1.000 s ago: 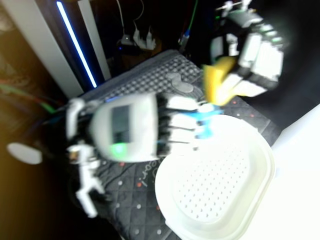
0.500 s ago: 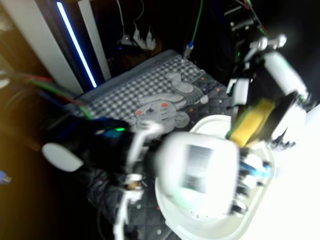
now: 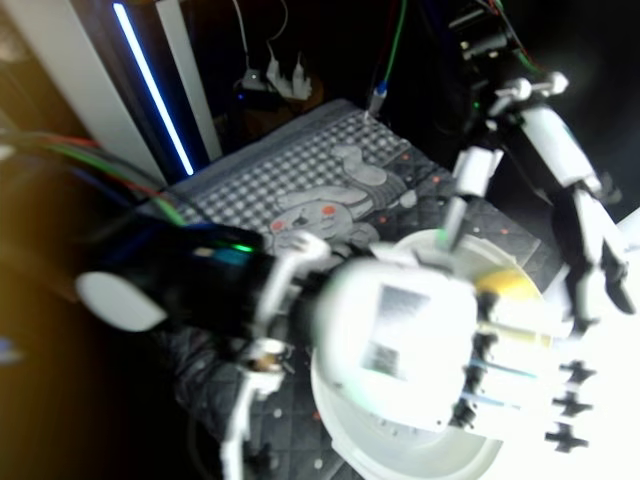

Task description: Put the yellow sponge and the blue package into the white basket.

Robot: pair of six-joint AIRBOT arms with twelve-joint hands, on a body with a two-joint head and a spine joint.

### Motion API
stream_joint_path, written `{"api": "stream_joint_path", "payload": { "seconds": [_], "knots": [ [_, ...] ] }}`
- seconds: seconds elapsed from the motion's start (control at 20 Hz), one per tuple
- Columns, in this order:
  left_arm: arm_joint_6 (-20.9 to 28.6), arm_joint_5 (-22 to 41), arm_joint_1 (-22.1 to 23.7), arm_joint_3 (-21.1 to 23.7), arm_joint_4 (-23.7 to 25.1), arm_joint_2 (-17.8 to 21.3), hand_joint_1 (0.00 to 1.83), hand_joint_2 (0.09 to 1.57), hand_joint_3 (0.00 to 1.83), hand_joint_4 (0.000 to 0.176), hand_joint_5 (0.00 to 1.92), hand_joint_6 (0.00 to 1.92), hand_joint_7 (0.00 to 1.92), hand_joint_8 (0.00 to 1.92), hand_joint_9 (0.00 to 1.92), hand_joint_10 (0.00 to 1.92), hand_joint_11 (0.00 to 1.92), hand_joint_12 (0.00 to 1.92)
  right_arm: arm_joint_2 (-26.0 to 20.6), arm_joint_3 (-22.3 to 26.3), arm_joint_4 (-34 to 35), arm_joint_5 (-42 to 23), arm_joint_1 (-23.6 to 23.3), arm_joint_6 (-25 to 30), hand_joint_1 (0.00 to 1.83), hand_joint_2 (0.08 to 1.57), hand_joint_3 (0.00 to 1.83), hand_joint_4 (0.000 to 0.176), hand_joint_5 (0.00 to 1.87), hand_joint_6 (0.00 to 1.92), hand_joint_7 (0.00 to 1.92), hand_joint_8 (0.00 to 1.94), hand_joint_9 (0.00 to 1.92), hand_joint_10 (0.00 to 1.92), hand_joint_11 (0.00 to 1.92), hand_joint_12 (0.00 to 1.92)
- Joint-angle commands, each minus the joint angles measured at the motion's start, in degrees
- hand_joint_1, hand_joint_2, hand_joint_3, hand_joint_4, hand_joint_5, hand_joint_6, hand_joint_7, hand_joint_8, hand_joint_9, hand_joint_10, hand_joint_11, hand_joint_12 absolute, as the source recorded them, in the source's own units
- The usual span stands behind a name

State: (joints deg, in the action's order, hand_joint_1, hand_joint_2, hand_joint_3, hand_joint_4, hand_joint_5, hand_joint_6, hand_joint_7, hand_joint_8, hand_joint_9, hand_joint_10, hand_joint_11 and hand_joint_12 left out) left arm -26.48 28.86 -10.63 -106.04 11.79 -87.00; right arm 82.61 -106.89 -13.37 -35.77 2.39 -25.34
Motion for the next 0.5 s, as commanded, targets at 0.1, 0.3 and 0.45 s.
{"api": "stream_joint_path", "payload": {
  "seconds": [0.1, 0.3, 0.45],
  "knots": [
    [-3.74, 14.31, -2.53, 7.69, -4.33, 6.57, 0.90, 0.88, 0.00, 0.176, 0.00, 0.00, 0.00, 0.00, 0.00, 0.00, 0.00, 0.00, -5.34, 5.98, 1.01, -14.78, -0.50, 0.37, 0.48, 0.83, 0.00, 0.176, 0.00, 0.00, 0.00, 0.00, 0.00, 0.00, 0.00, 0.00],
    [-7.35, 25.84, -9.11, 19.88, -5.94, 16.01, 0.80, 0.84, 0.00, 0.176, 0.00, 0.00, 0.00, 0.00, 0.00, 0.00, 0.00, 0.00, -12.61, 15.07, 3.76, -28.18, 7.55, 0.37, 0.53, 0.91, 0.01, 0.176, 0.00, 0.00, 0.00, 0.00, 0.00, 0.00, 0.00, 0.00],
    [-7.79, 36.50, -16.21, 28.00, -7.61, 22.46, 0.77, 0.87, 0.00, 0.176, 0.00, 0.00, 0.00, 0.00, 0.00, 0.00, 0.00, 0.00, -17.27, 21.04, 6.26, -36.89, 14.49, 0.37, 0.52, 0.88, 0.00, 0.176, 0.00, 0.00, 0.00, 0.00, 0.00, 0.00, 0.00, 0.00]
  ]
}}
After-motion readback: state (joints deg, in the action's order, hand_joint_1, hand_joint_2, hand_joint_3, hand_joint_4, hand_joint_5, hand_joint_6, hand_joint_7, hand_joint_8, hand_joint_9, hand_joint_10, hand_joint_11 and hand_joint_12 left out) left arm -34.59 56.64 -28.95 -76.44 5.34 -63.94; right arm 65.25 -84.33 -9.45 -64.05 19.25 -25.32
